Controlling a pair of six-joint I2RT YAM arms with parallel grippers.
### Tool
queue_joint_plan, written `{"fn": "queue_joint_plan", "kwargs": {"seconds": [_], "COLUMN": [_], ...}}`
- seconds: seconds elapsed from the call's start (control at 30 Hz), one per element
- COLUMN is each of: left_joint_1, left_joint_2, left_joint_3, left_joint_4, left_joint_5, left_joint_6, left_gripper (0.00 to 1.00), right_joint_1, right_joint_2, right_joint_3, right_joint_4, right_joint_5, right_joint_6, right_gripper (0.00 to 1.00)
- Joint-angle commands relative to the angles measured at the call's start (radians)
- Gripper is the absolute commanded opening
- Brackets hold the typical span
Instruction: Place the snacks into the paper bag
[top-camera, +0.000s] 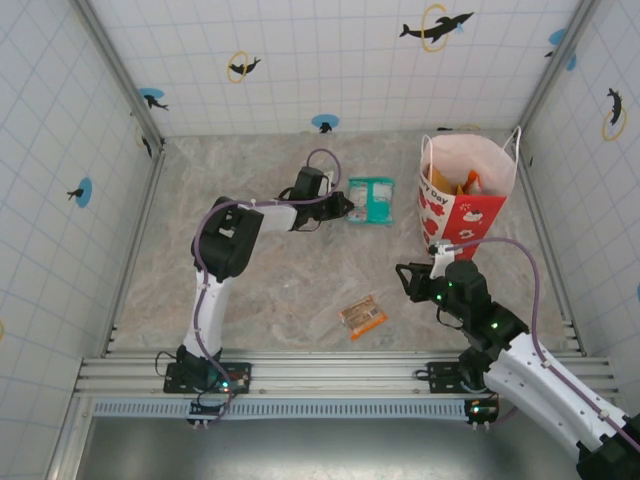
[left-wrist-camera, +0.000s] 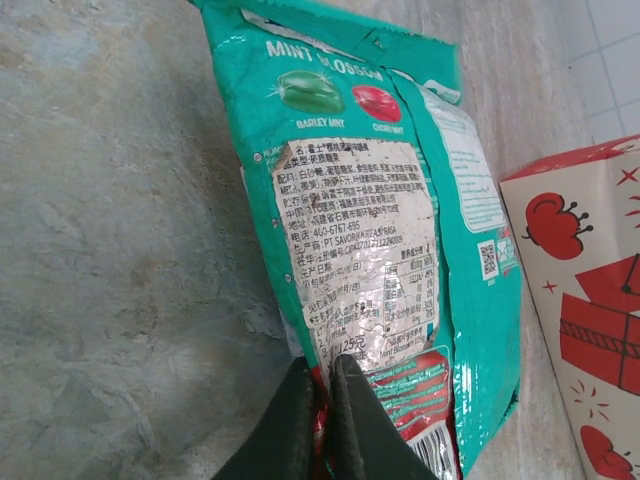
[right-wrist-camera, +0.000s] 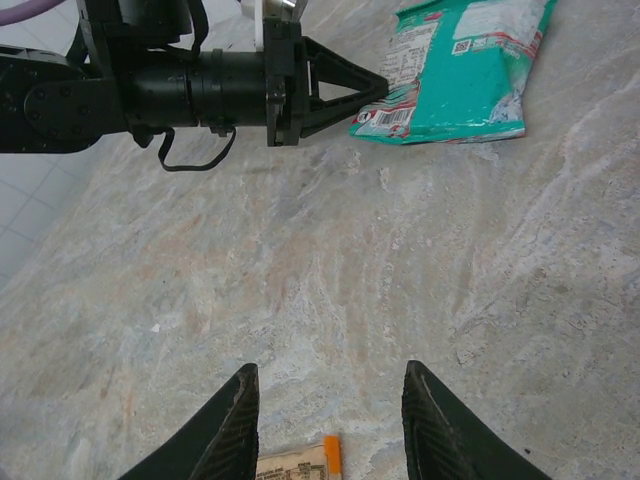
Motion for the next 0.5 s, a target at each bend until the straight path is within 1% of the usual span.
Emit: {"fn": "queue_joint_plan", "kwargs": {"seconds": [0.0, 0.03, 0.33, 0.47], "left_joint_1": [0.003, 0.003, 0.003, 0.003], "left_joint_2": [-0.088, -0.109, -0.351, -0.466], "left_joint_3": [-0.014, -0.027, -0.209, -0.303], "left_joint_4": [-0.028, -0.032, -0.040, -0.030], "left_joint_5": [0.007, 0.007, 0.013, 0.053], "left_joint_6": [0.046, 0.056, 0.128, 0.178], "left_gripper": [0.02, 0.00, 0.00, 0.00], "right_joint_1": [0.006, 0.008, 0.029, 0.042], "right_joint_2": [-0.014, -0.016, -0.026, -0.017], "right_joint_3": [-0.014, -0.014, -0.028, -0.035], "right_joint_4": [0.029, 0.032, 0.093, 0.134], "right_joint_5": [0.017, 0.018, 0.019, 0.021], "right_joint_6": [0.006, 0.009, 0.025, 0.028], "right_gripper": [0.40, 0.40, 0.40, 0.40]}}
